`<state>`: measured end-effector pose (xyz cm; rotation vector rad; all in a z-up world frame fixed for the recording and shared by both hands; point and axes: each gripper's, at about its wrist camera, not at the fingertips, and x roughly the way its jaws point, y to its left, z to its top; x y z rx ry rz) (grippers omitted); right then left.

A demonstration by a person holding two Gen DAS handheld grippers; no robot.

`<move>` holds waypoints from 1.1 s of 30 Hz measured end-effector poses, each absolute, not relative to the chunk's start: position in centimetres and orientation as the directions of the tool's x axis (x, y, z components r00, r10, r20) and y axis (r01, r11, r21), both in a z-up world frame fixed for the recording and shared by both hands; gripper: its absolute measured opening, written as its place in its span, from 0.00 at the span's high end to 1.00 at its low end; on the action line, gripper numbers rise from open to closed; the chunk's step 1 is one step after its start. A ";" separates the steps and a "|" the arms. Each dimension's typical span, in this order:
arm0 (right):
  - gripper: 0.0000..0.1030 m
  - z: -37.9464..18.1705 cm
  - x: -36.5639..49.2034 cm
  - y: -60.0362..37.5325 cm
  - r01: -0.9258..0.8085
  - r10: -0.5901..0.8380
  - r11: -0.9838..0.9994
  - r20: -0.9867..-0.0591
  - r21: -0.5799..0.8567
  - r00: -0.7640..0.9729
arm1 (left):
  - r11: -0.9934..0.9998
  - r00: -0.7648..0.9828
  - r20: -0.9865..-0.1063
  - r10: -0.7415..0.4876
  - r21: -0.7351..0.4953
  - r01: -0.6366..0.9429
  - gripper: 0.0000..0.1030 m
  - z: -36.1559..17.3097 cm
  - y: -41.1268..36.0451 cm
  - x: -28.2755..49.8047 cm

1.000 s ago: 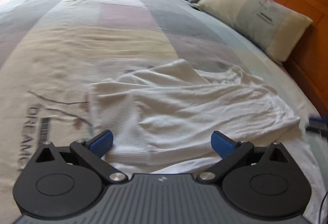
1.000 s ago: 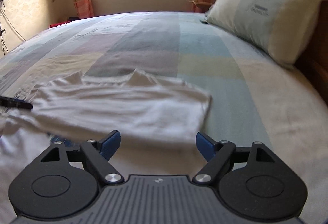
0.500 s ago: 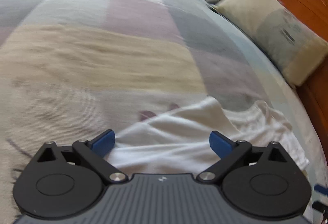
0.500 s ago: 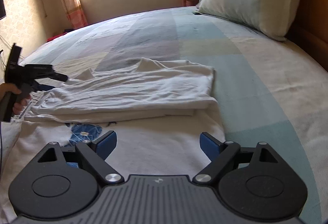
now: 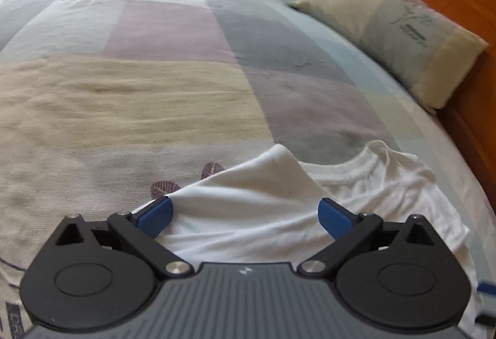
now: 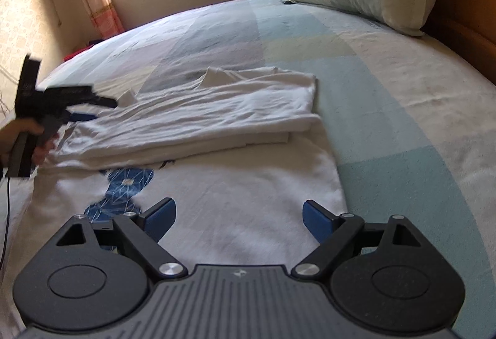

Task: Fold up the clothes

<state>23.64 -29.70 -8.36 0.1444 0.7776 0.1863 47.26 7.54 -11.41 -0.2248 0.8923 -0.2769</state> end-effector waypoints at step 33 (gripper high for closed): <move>0.28 -8.0 29.0 -31.9 -0.197 0.142 0.980 -0.615 -0.021 0.775 | 0.899 0.510 -0.770 -0.382 -0.181 0.400 0.01 -11.0 3.6 24.6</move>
